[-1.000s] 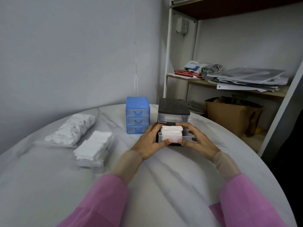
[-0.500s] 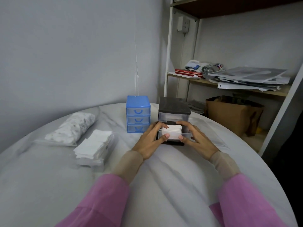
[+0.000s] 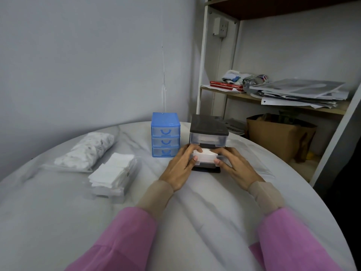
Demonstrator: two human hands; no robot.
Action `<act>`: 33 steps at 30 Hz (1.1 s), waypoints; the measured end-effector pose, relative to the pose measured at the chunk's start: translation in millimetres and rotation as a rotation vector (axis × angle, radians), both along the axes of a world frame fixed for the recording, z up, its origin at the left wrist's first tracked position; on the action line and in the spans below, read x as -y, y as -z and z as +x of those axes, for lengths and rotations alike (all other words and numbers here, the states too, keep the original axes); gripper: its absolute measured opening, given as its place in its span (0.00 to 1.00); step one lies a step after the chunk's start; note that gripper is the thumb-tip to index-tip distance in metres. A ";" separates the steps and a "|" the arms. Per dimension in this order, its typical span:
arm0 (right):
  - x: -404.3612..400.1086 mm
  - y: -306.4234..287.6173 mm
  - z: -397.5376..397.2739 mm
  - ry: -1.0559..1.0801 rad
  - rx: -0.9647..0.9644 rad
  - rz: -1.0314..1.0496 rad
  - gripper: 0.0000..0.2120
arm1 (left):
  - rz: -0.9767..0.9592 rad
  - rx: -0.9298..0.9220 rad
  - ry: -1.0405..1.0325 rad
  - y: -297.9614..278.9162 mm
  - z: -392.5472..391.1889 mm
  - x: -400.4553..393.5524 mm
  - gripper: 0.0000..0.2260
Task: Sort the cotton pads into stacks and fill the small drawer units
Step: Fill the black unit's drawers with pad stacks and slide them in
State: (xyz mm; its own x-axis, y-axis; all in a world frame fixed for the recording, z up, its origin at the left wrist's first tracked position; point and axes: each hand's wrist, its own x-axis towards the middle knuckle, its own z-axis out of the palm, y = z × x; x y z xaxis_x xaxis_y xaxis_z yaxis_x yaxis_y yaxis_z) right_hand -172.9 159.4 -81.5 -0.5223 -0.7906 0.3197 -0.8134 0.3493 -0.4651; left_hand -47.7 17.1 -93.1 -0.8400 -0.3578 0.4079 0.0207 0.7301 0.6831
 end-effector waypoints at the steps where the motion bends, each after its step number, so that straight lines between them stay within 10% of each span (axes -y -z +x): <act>1: -0.1 -0.6 1.5 -0.001 -0.008 -0.001 0.15 | -0.009 -0.001 -0.008 -0.1 -0.4 0.1 0.10; 24: 0.9 0.3 10.7 0.042 -0.103 -0.098 0.10 | 0.079 -0.144 -0.071 2.7 -5.2 0.0 0.06; 33: 12.4 4.5 10.3 0.190 -0.052 -0.206 0.11 | 0.184 -0.173 -0.275 -2.6 -17.3 -2.9 0.21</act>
